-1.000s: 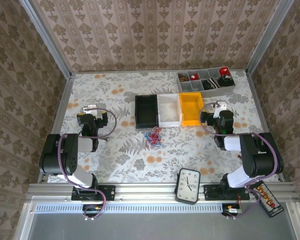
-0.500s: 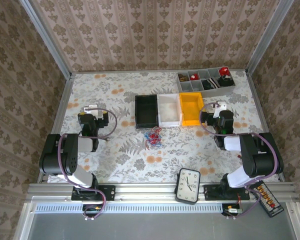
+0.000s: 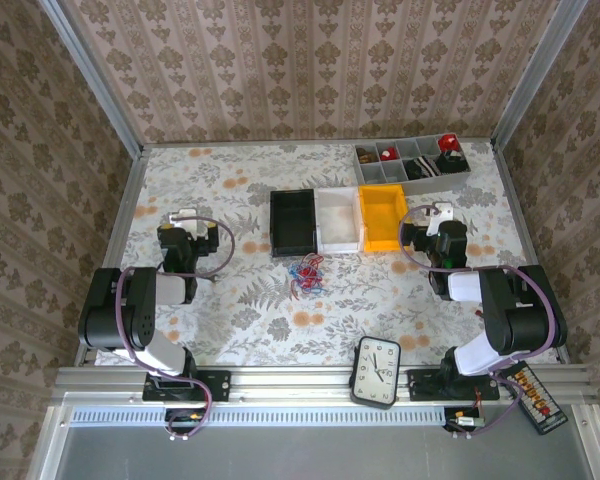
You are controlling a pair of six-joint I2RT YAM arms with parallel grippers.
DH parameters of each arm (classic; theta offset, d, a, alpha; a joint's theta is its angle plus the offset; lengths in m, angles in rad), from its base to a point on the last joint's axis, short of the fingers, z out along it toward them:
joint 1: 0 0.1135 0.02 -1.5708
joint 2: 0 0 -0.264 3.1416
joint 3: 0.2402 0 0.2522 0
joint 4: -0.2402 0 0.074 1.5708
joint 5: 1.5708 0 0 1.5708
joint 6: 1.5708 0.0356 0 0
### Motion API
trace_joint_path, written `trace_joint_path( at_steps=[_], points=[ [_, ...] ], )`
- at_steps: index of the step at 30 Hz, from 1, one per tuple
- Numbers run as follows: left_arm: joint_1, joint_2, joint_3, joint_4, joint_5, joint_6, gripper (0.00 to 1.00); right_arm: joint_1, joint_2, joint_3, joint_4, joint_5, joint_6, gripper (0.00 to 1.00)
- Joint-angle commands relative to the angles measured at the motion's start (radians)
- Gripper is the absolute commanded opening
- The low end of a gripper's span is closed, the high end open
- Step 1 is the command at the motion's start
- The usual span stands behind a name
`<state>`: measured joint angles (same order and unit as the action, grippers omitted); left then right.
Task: Untangle the cables
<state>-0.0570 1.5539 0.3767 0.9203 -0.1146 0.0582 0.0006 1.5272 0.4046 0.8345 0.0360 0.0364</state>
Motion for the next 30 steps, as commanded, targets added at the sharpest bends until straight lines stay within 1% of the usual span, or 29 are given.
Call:
trace_joint_path(
  at_steps=[1, 6, 10, 13, 14, 15, 16, 17, 18, 19, 21, 23, 26, 28, 30],
  points=[
    [0.011, -0.002, 0.013, 0.000, 0.026, 0.017, 1.00, -0.001, 0.002, 0.009, 0.005, -0.021, -0.003, 1.00],
    [0.039, -0.003, 0.016, -0.009, 0.066, -0.003, 1.00, -0.002, 0.007, 0.016, -0.004, -0.026, -0.001, 1.00],
    [0.035, -0.004, 0.022, -0.023, 0.061, 0.001, 1.00, -0.002, -0.006, 0.013, -0.001, -0.013, 0.003, 1.00],
    [0.028, -0.024, 0.026, -0.040, 0.071, 0.013, 1.00, 0.011, -0.092, 0.100, -0.231, 0.027, -0.002, 1.00],
    [0.022, -0.047, 0.049, -0.093, 0.069, 0.020, 1.00, 0.026, -0.127, 0.134, -0.316, 0.025, -0.020, 0.99],
    [0.012, -0.072, 0.087, -0.182, 0.054, 0.027, 1.00, 0.048, -0.185, 0.162, -0.389, 0.035, -0.029, 0.95],
    [0.003, -0.095, 0.130, -0.276, 0.042, 0.031, 1.00, 0.068, -0.217, 0.184, -0.433, 0.054, -0.006, 0.93],
    [-0.007, -0.115, 0.181, -0.387, 0.018, 0.031, 1.00, 0.096, -0.255, 0.198, -0.466, 0.086, 0.039, 0.91],
    [-0.024, -0.124, 0.231, -0.475, -0.030, 0.027, 1.00, 0.134, -0.285, 0.200, -0.480, 0.143, 0.097, 0.89],
    [-0.045, -0.128, 0.268, -0.537, -0.081, 0.019, 1.00, 0.182, -0.317, 0.200, -0.502, 0.196, 0.136, 0.89],
    [-0.087, -0.136, 0.304, -0.588, -0.143, 0.011, 1.00, 0.299, -0.352, 0.189, -0.513, 0.311, 0.167, 0.89],
    [-0.135, -0.151, 0.300, -0.561, -0.200, -0.020, 1.00, 0.401, -0.364, 0.195, -0.545, 0.360, 0.172, 0.90],
    [-0.210, -0.173, 0.283, -0.510, -0.220, -0.096, 1.00, 0.531, -0.365, 0.228, -0.623, 0.450, 0.184, 0.90],
    [-0.285, -0.176, 0.284, -0.503, -0.275, -0.127, 1.00, 0.627, -0.360, 0.232, -0.619, 0.530, 0.165, 0.91],
    [-0.355, -0.171, 0.297, -0.510, -0.308, -0.132, 1.00, 0.694, -0.348, 0.236, -0.597, 0.547, 0.127, 0.92]
  ],
)
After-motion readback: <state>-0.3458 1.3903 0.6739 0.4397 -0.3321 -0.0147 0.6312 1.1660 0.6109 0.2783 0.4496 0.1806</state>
